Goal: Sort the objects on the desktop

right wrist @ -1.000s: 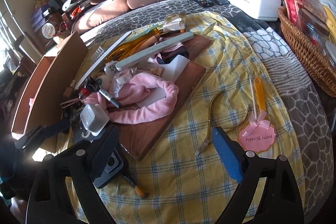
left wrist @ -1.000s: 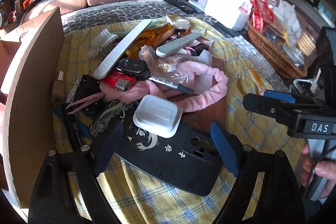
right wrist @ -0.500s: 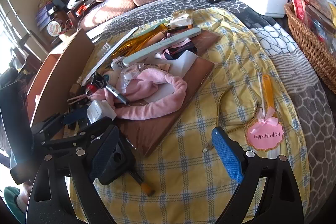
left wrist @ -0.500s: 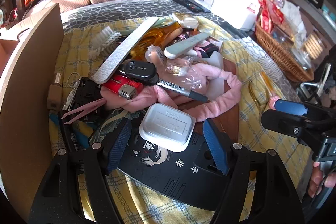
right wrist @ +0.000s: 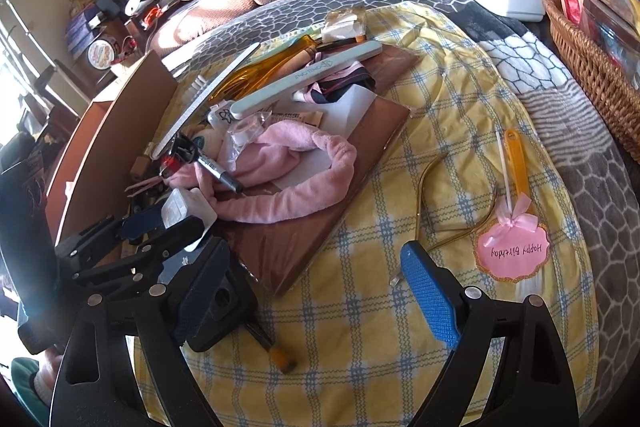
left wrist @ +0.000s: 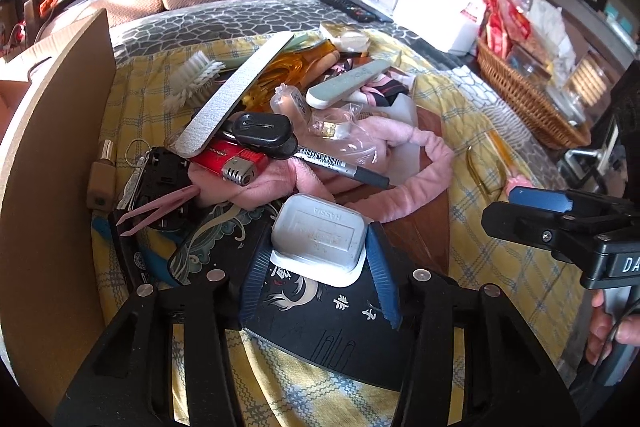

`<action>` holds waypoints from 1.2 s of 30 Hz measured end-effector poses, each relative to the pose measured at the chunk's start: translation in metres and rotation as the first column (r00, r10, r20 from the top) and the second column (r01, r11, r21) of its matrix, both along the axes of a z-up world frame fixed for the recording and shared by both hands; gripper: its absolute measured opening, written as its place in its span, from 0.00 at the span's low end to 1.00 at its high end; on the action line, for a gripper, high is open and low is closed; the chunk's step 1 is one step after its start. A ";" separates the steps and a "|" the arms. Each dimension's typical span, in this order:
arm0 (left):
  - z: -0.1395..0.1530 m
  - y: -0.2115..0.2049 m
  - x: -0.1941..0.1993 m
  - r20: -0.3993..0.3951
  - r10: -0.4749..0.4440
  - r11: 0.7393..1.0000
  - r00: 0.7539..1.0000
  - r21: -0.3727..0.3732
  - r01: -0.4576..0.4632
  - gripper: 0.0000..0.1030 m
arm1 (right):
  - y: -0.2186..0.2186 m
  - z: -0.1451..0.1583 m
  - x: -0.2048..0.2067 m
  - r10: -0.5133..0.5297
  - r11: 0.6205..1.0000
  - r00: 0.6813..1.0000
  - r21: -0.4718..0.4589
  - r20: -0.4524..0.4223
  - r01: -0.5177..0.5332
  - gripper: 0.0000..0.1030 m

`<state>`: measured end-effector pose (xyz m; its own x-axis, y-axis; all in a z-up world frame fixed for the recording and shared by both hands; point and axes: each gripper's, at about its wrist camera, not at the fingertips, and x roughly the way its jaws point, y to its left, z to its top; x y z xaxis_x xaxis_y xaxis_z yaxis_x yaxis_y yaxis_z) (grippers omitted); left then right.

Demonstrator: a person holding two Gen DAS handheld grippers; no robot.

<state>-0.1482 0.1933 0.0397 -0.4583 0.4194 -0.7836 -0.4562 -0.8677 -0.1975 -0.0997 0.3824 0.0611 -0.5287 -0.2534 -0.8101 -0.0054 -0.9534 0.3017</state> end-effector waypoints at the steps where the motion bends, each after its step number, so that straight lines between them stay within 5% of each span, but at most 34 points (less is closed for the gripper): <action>1: 0.002 -0.003 0.000 0.015 0.001 1.000 1.000 0.026 -0.002 0.44 | -0.001 0.001 0.000 0.004 1.000 1.000 -0.003 -0.003 -0.004 0.86; 4: 0.008 -0.015 0.000 0.063 0.017 0.992 0.998 0.122 -0.025 0.44 | -0.003 0.001 0.001 0.018 0.999 1.000 -0.036 -0.008 -0.018 0.86; 7: 0.010 -0.029 0.001 0.130 0.018 0.964 0.991 0.259 -0.052 0.44 | 0.005 -0.005 -0.001 0.029 0.971 1.000 -0.238 0.006 -0.027 0.70; 9: 0.011 -0.033 0.005 0.141 -0.001 0.948 0.990 0.315 -0.044 0.44 | 0.011 -0.010 -0.003 0.030 0.928 0.999 -0.373 0.023 -0.020 0.57; 14: 0.009 -0.035 0.015 0.139 -0.044 0.938 0.989 0.347 -0.007 0.44 | 0.016 -0.021 -0.005 0.052 0.789 0.998 -0.614 0.042 -0.015 0.54; 23: 0.009 -0.024 0.030 0.085 -0.090 0.948 0.992 0.313 0.059 0.44 | 0.005 -0.038 -0.012 0.115 0.730 0.985 -0.684 0.126 0.002 0.51; 29: 0.004 -0.014 0.032 0.088 -0.112 0.949 0.990 0.305 0.080 0.44 | 0.002 -0.039 -0.013 0.159 0.650 0.982 -0.760 0.107 -0.022 0.50; 36: 0.004 -0.012 0.033 0.083 -0.104 0.957 0.991 0.279 0.077 0.48 | 0.003 -0.037 -0.012 0.156 0.634 0.983 -0.773 0.096 -0.024 0.50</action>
<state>-0.1151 0.1814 0.0435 -0.3372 0.6608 -0.6706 -0.4974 -0.7298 -0.4690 -0.1120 0.3858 0.0237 -0.3666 -0.8568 -0.3627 -0.0368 -0.3762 0.9258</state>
